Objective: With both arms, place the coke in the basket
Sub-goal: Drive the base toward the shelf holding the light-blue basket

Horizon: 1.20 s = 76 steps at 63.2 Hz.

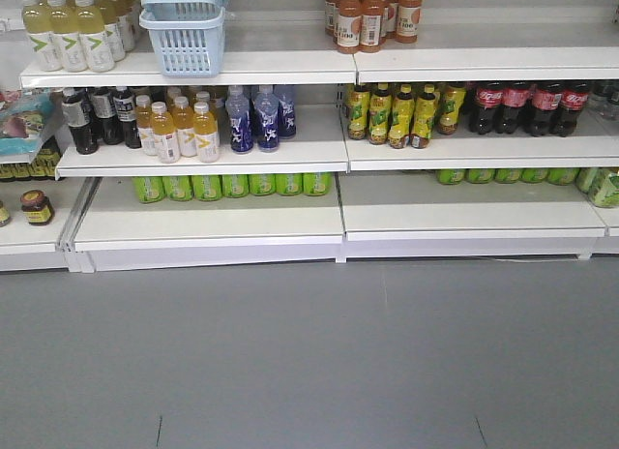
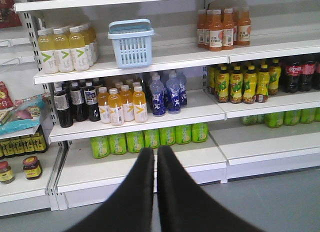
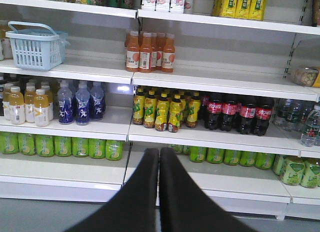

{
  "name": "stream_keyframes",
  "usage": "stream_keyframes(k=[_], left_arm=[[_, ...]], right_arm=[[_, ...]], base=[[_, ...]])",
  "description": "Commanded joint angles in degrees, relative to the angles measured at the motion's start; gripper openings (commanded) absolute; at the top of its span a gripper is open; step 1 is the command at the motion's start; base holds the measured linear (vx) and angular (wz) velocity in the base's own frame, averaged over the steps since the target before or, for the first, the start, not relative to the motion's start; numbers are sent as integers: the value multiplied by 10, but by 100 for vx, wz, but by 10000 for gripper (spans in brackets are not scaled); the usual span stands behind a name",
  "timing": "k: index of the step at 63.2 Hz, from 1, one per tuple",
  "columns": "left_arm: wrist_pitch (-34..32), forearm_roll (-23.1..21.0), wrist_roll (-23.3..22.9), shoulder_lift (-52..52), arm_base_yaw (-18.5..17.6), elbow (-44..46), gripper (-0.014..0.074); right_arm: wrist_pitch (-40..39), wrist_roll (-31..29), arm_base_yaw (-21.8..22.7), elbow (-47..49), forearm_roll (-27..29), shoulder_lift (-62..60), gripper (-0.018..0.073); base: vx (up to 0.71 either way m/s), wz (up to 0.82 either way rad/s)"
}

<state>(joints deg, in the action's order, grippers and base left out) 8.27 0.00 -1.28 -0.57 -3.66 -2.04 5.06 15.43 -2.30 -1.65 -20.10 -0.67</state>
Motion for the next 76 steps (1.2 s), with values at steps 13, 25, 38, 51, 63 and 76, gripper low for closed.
stream_keyframes(k=[13, 25, 38, 51, 63, 76], left_arm=[[-46, -3, -3, -3, -3, -4, -6], [-46, -3, -3, -3, -3, -4, -6], [-46, -3, -3, -3, -3, -4, -6], [-46, -3, -3, -3, -3, -4, -6], [-46, -3, -3, -3, -3, -4, -6], [-46, -3, -3, -3, -3, -4, -6]], right_arm=[[-38, -6, 4, -10, -7, -6, -5], [-38, -6, 4, -10, -7, -6, -5], [-38, -6, 4, -10, -7, -6, -5], [-38, -6, 4, -10, -7, -6, -5], [-38, -6, 4, -10, -6, -6, -5], [-38, -6, 4, -10, -6, -6, -5]], base=[[0, 0], [0, 0], [0, 0], [0, 0], [2, 0], [7, 4]])
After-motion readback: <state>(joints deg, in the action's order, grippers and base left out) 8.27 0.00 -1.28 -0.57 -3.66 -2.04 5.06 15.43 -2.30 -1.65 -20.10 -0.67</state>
